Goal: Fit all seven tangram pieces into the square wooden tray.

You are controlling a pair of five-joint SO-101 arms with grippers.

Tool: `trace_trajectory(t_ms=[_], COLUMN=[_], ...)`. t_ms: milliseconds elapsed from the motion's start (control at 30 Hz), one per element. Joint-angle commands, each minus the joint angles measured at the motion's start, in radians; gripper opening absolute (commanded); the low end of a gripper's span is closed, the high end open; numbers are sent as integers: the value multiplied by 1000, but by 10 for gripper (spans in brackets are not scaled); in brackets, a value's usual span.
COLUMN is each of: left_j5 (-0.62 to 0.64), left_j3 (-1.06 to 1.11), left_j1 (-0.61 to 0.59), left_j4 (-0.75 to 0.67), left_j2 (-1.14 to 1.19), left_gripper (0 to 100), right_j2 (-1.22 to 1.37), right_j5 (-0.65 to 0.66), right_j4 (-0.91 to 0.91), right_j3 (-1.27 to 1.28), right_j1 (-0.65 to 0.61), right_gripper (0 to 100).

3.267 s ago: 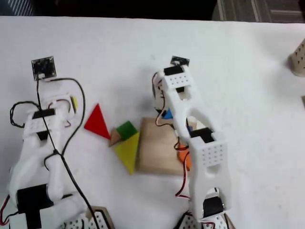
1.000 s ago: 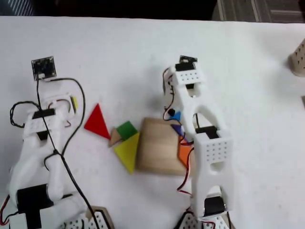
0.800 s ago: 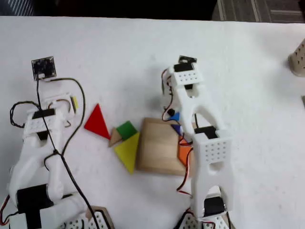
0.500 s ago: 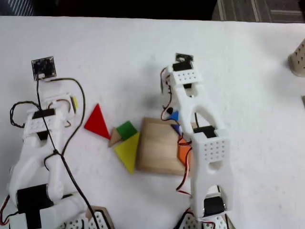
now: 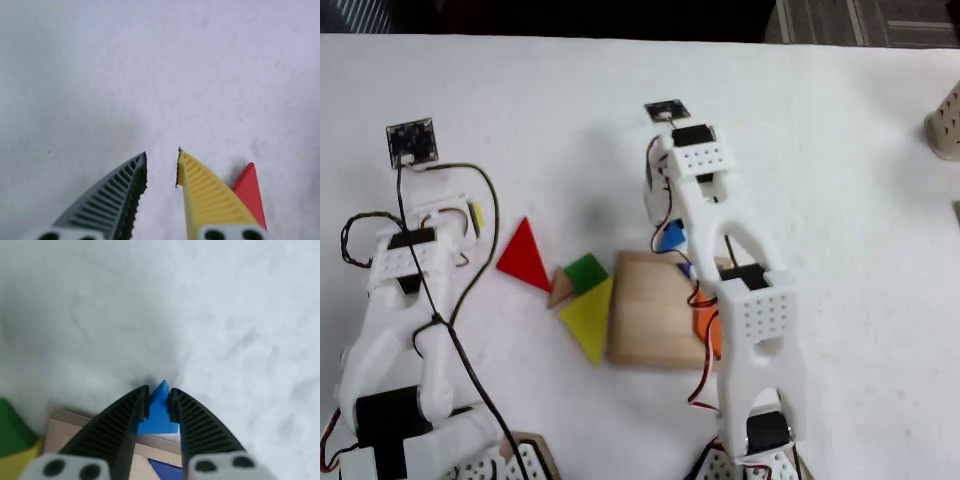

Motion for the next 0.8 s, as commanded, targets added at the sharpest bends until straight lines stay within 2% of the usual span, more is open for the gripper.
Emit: trace_trajectory(t_ms=[0, 100, 167, 300, 433, 633, 767], left_j5=[-6, -6, -6, -6, -6, -6, -6], left_j3=[-6, -6, -6, -6, -6, -8, -9], left_j1=[-7, -7, -7, -7, -7, -7, -7], left_j4=[6, 6, 6, 6, 6, 6, 6], left_j2=[-1, -1, -1, -1, -1, -1, -1], left_gripper=[139, 139, 139, 139, 139, 139, 139], right_j2=[-90, -99, -101, -101, -91, -110, -101], right_j5=[15, -20, -48, -180, -316, -423, -430], right_j4=[-1, 22, 36, 119, 130, 76, 62], right_j3=[-31, -18, -15, -14, 11, 98, 106], right_j1=[-2, -2, -2, -12, -12, -12, -33], right_gripper=[69, 200, 231, 171, 163, 163, 159])
